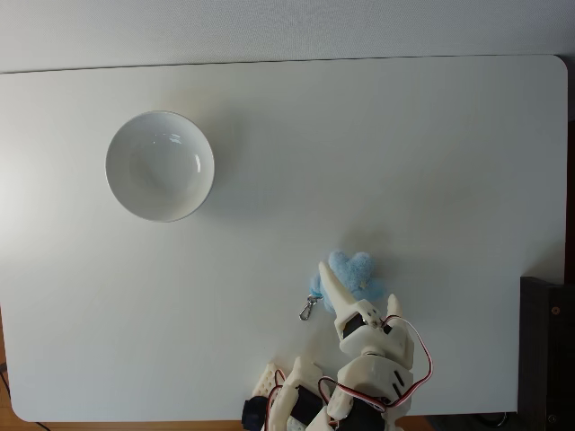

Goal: Grasp a skyblue doll and put it into the bowl.

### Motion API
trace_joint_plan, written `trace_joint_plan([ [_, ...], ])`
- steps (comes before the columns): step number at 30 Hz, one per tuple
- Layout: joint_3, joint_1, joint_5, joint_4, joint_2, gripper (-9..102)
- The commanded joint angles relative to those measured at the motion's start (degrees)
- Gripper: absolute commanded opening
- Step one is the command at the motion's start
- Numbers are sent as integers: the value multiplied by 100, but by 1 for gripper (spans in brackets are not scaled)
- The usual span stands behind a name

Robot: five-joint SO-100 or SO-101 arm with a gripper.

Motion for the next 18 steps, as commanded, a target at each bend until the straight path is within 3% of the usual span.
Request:
trace_joint_plan([
  [1,149,-35,26,-53,-26,78],
  [18,756,44,44,-97,-229,79],
])
